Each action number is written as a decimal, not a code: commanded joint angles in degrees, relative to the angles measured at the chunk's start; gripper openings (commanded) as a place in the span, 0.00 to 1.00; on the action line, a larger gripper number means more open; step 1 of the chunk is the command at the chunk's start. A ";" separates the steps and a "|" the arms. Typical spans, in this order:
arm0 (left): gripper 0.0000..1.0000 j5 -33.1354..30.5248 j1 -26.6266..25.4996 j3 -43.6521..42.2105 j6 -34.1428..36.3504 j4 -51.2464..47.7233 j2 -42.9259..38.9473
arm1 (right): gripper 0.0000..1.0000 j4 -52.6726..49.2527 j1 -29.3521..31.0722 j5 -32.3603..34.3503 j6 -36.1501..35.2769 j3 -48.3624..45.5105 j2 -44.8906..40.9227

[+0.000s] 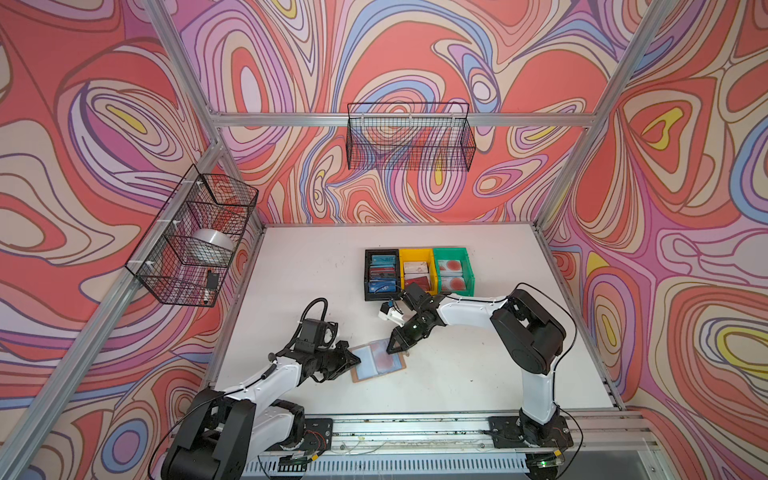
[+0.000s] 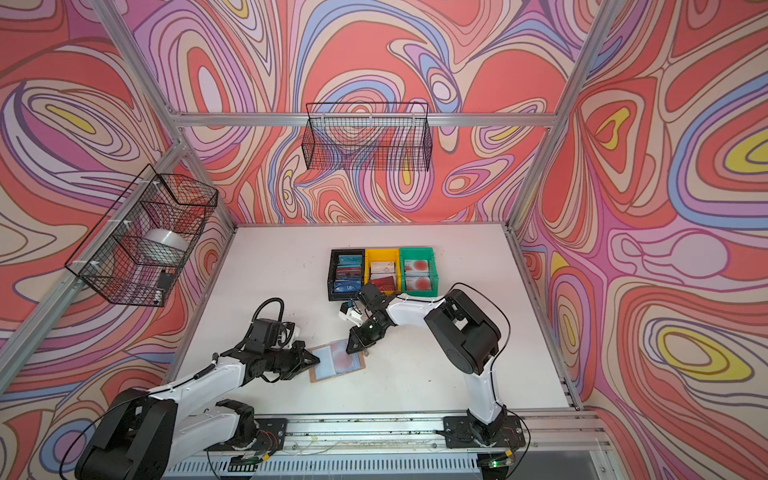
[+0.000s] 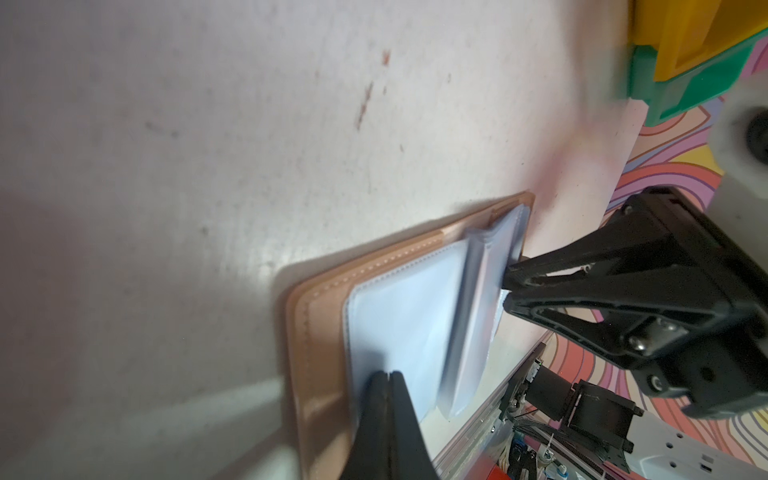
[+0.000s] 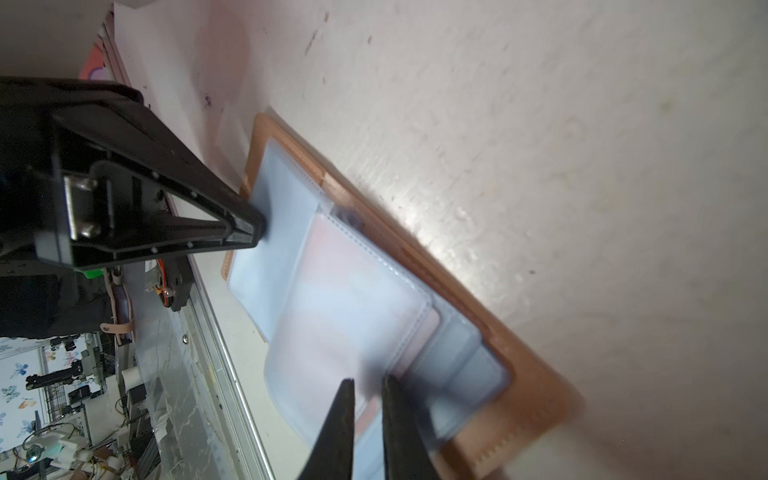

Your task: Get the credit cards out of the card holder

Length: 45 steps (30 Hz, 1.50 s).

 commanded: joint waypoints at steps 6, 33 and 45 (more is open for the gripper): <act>0.00 -1.36 -0.32 -1.24 -0.09 -0.74 1.08 | 0.17 -0.30 2.19 -1.08 0.60 2.66 3.79; 0.24 0.44 -0.25 2.79 -3.08 -12.27 -18.26 | 0.16 -2.75 2.63 -0.75 -0.15 3.99 5.68; 0.20 1.53 -0.68 -0.70 -4.89 -1.53 -11.19 | 0.16 -2.71 2.66 -1.04 -0.22 3.89 6.03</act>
